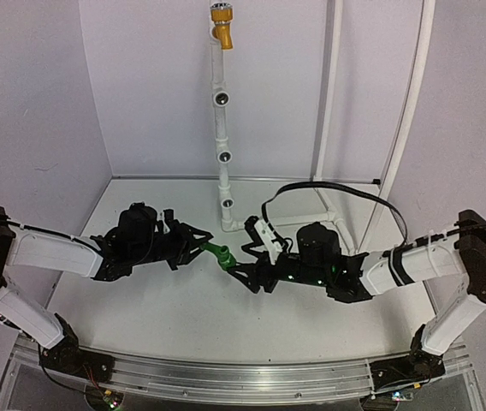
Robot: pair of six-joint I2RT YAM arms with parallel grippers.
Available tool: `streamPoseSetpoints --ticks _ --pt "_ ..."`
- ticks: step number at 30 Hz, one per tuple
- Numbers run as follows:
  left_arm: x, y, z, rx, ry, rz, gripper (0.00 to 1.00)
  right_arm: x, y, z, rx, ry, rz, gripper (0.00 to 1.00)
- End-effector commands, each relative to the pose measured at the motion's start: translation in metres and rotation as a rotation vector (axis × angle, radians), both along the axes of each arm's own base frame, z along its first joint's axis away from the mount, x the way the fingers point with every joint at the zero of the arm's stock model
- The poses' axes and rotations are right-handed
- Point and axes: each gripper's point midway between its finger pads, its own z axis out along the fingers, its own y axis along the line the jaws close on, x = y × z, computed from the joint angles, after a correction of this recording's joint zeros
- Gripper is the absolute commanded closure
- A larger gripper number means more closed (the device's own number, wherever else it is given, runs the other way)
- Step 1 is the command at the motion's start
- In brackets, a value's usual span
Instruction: Install the water faucets
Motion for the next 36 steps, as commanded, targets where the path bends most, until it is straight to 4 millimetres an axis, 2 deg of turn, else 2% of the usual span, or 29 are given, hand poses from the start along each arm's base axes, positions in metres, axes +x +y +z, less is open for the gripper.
streamPoseSetpoints --ticks 1,4,8,15,18,24,25,27,29,30,34,36 --pt "0.002 -0.014 0.034 -0.107 -0.002 -0.032 1.0 0.018 0.034 0.044 0.105 -0.139 0.023 0.29" --pt "0.002 -0.012 0.032 -0.11 0.012 -0.022 1.0 0.025 0.043 0.044 0.121 -0.15 0.013 0.35" --pt "0.002 -0.012 0.032 -0.117 0.018 -0.018 1.0 0.03 0.051 0.038 0.12 -0.149 0.013 0.57" --pt "0.003 -0.012 0.041 -0.132 0.006 -0.028 1.0 0.032 0.053 0.025 0.095 -0.139 0.001 0.54" --pt "0.003 -0.012 0.042 -0.134 0.004 -0.028 1.0 0.035 0.052 0.023 0.091 -0.139 -0.016 0.6" --pt "0.003 -0.009 0.045 -0.139 -0.005 -0.024 1.0 0.037 0.055 0.017 0.079 -0.133 -0.023 0.62" --pt "0.003 -0.009 0.047 -0.14 -0.007 -0.024 1.0 0.038 0.054 0.017 0.078 -0.133 -0.027 0.71" --pt "0.002 -0.009 0.049 -0.141 -0.016 -0.027 1.0 0.039 0.052 0.018 0.08 -0.127 -0.041 0.98" --pt "0.002 -0.009 0.053 -0.128 -0.053 -0.04 0.98 0.04 0.047 0.025 0.096 -0.119 -0.071 1.0" --pt "0.002 -0.008 0.056 -0.118 -0.081 -0.047 0.91 0.041 0.042 0.031 0.111 -0.111 -0.092 1.0" --pt "0.011 0.012 0.065 0.007 -0.274 -0.034 0.12 0.045 0.001 0.056 0.201 -0.046 -0.249 1.0" --pt "0.021 0.028 0.067 0.095 -0.38 -0.02 0.01 0.055 -0.023 0.053 0.158 0.037 -0.344 1.0"
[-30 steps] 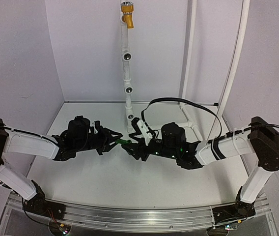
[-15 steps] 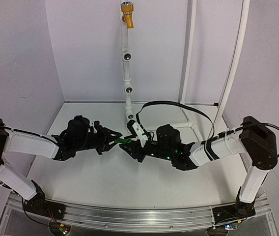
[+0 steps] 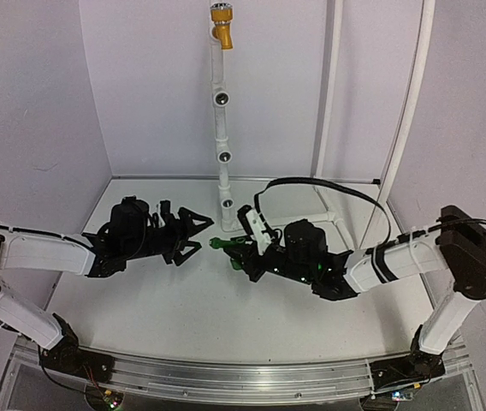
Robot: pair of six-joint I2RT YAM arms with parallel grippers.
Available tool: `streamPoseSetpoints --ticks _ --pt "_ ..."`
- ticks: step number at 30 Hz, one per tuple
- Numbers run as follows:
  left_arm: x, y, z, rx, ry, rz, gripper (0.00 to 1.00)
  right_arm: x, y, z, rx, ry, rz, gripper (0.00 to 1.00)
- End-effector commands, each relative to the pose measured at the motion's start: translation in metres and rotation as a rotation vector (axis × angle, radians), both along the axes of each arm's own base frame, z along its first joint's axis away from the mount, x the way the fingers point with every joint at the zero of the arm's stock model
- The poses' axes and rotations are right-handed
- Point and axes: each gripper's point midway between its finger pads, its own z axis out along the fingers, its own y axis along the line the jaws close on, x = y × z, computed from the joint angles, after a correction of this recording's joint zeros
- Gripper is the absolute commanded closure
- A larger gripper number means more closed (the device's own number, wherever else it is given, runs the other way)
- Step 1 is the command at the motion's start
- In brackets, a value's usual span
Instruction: Install the water faucets
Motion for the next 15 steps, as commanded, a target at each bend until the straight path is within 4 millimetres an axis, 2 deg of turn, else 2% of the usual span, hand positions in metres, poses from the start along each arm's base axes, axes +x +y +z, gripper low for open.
streamPoseSetpoints --ticks 1,3,5,7,8,11,15 --pt "0.028 0.031 0.052 0.114 -0.359 0.033 0.0 0.028 -0.057 0.042 0.09 0.123 -0.263 1.0" --pt "0.045 0.046 0.059 0.162 -0.438 0.031 0.0 0.031 -0.081 0.027 0.01 0.181 -0.347 1.0" --pt "0.06 0.049 0.078 0.186 -0.543 -0.015 0.0 0.023 -0.099 0.026 -0.045 0.201 -0.362 1.0" --pt "0.08 0.05 0.106 0.193 -0.651 -0.049 0.0 0.016 -0.112 0.028 -0.069 0.211 -0.373 1.0" --pt "0.085 0.046 0.127 0.193 -0.738 -0.089 0.0 0.012 -0.119 0.032 -0.068 0.214 -0.376 1.0" --pt "0.097 0.026 0.164 0.211 -0.964 -0.222 0.0 0.003 -0.131 0.047 -0.047 0.211 -0.368 1.0" --pt "0.113 0.004 0.203 0.202 -1.183 -0.335 0.0 0.003 -0.148 0.066 -0.021 0.198 -0.428 1.0"
